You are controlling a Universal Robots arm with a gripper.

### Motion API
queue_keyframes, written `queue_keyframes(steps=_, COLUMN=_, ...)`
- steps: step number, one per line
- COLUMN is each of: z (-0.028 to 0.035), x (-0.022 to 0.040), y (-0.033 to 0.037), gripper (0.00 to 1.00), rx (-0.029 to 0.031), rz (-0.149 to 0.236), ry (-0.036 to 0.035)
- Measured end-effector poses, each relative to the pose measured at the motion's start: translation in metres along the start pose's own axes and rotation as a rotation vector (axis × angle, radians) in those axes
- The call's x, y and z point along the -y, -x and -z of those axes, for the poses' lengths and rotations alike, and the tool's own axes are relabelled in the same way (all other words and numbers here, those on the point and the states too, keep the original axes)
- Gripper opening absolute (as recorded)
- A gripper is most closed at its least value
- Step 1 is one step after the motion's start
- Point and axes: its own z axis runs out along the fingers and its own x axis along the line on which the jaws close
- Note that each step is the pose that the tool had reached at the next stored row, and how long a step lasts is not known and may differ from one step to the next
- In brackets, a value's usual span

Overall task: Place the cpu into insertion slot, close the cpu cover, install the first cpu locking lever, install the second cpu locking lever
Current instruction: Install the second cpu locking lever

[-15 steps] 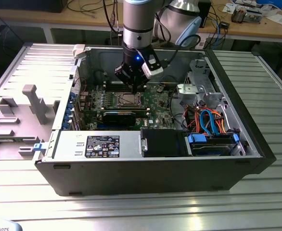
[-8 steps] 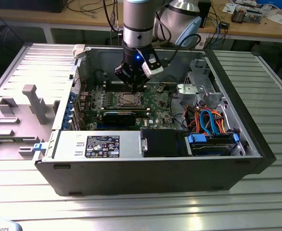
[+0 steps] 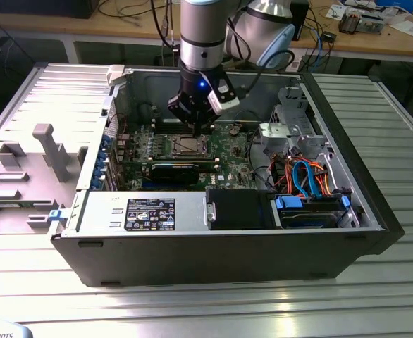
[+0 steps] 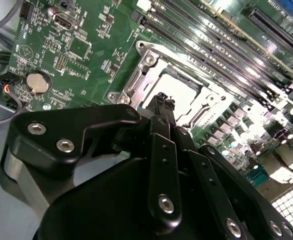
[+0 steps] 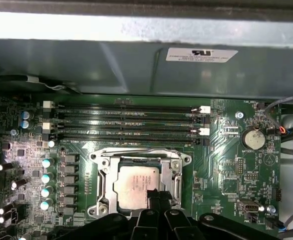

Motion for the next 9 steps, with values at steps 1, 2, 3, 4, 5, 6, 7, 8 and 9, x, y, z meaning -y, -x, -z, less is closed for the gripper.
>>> queue_keyframes(steps=1, z=-0.0001, x=0.0025, y=0.0000, gripper=0.11, rx=0.0001, rz=0.000, ry=0.0000)
queue_keyframes(steps=2, z=-0.0002, x=0.0043, y=0.0000, gripper=0.11, rx=0.0000, rz=0.000, ry=0.0000)
queue_keyframes(steps=3, z=-0.0002, x=0.0059, y=-0.0001, gripper=0.11, rx=0.0000, rz=0.000, ry=0.0000)
queue_keyframes(steps=4, z=-0.0002, x=0.0083, y=0.0000, gripper=0.11, rx=0.0000, rz=0.000, ry=-0.0001)
queue_keyframes(steps=5, z=-0.0002, x=0.0099, y=0.0000, gripper=0.11, rx=0.0000, rz=0.000, ry=-0.0001)
queue_keyframes(steps=6, z=-0.0002, x=0.0120, y=0.0000, gripper=0.11, rx=0.0000, rz=0.000, ry=0.0000)
queue_keyframes(steps=7, z=-0.0002, x=0.0133, y=-0.0001, gripper=0.11, rx=0.0001, rz=0.000, ry=0.0001)
queue_keyframes(steps=8, z=-0.0001, x=0.0149, y=-0.0002, gripper=0.11, rx=0.0000, rz=0.000, ry=0.0000)
queue_keyframes(steps=9, z=-0.0002, x=0.0157, y=-0.0002, gripper=0.11, rx=0.0001, rz=0.000, ry=0.0001)
